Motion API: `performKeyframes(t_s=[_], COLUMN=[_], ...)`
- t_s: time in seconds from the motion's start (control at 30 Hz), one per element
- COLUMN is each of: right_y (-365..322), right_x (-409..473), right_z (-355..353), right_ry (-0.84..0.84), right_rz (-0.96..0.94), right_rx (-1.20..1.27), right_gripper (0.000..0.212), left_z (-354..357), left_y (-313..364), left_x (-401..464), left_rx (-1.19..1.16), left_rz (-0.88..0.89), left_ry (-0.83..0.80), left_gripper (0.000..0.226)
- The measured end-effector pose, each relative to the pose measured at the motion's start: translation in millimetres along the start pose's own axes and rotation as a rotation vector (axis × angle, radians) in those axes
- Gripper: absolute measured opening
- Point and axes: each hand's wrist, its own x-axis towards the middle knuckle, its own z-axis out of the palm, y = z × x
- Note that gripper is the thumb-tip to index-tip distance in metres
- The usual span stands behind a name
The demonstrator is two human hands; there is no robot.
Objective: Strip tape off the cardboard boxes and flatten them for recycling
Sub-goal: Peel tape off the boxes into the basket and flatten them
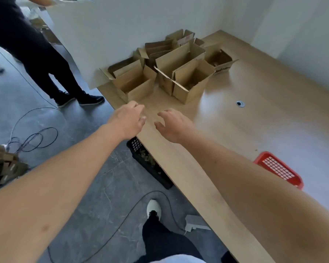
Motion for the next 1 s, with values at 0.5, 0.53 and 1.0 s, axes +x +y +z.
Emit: performKeyframes(t_s=[0.5,0.53,1.0], right_y=[-37.9,-40.9,-93.0], right_x=[255.5,268.6,370.3], right_z=[24.7,28.9,78.2], right_ry=[-0.101,-0.103,-0.059], right_rz=[0.234,0.268,0.905], right_rx=[0.15,0.169,0.507], right_gripper=[0.046,0.049,0.067], left_z=[-6.1,-4.0,6.2], left_y=[-163.7,-173.8,-234.7], left_x=[221.7,235.9,342.9], left_rx=[0.02,0.03,0.114], left_rz=[0.129,0.153,0.596], left_ry=[-0.179,-0.197,-0.285], left_gripper=[0.051,0.052,0.051])
